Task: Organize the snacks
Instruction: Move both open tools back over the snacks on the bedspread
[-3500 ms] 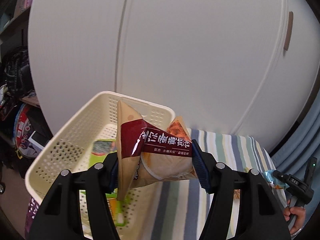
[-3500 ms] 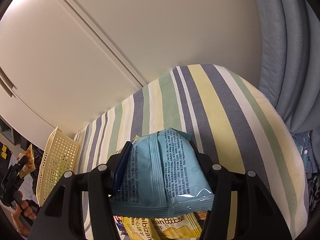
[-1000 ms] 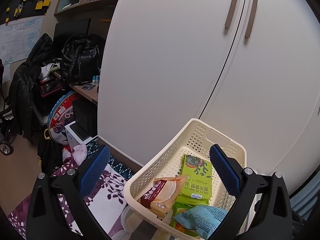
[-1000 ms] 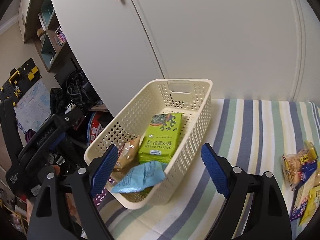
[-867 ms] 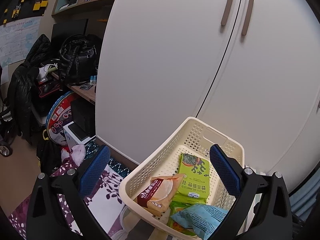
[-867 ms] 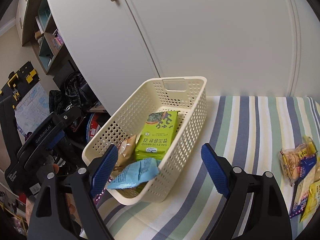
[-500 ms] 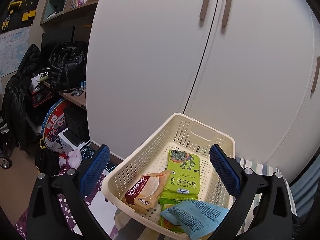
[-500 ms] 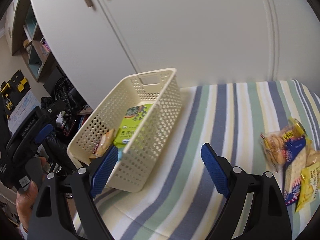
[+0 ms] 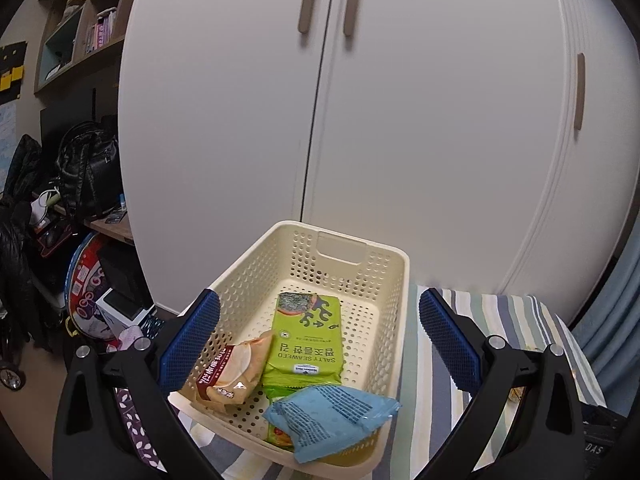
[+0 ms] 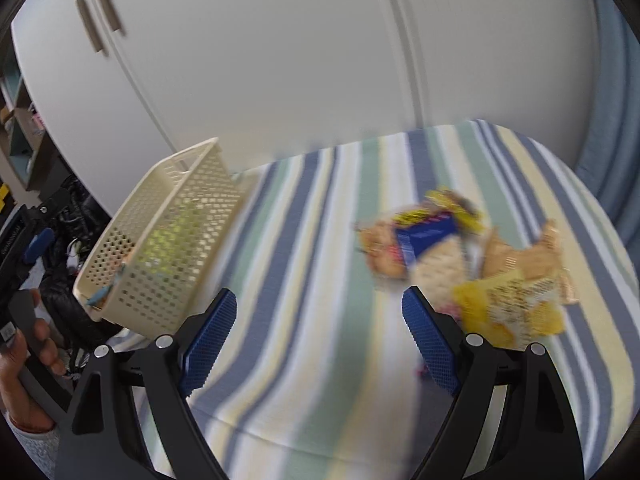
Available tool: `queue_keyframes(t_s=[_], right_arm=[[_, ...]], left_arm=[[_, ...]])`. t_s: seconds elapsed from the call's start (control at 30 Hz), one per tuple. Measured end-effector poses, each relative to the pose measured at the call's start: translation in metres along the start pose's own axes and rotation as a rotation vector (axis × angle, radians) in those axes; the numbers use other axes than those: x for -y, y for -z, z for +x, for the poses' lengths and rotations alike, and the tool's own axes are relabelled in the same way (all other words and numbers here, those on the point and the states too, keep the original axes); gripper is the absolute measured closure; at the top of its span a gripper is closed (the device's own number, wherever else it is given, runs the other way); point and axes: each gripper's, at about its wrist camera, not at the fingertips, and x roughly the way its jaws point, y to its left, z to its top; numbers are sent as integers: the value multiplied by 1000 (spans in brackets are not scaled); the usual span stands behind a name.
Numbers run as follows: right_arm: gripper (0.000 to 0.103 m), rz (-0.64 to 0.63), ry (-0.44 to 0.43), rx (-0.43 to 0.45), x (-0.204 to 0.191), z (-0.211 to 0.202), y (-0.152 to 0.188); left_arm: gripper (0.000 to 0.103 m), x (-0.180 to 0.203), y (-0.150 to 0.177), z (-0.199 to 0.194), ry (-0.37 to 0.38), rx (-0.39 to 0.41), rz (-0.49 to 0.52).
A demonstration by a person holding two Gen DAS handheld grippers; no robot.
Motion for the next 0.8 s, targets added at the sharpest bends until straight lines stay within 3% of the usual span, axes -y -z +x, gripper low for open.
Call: queue_keyframes(t_s=[0.27, 0.53, 0.6, 0.73, 0.8], right_arm=[[18, 12, 150, -38, 65, -17, 14], [19, -75, 205, -138, 79, 3, 19], [19, -100, 206, -158, 78, 10, 19], [33, -119, 216, -197, 80, 21, 20], [35, -136, 220, -218, 80, 27, 22]], left_arm=[[2, 44, 9, -7, 111, -19, 96], [2, 80, 23, -10, 278, -87, 129], [2, 88, 28, -6, 291, -105, 143], [2, 96, 35, -4, 281, -117, 181], [2, 95, 36, 1, 280, -123, 184]])
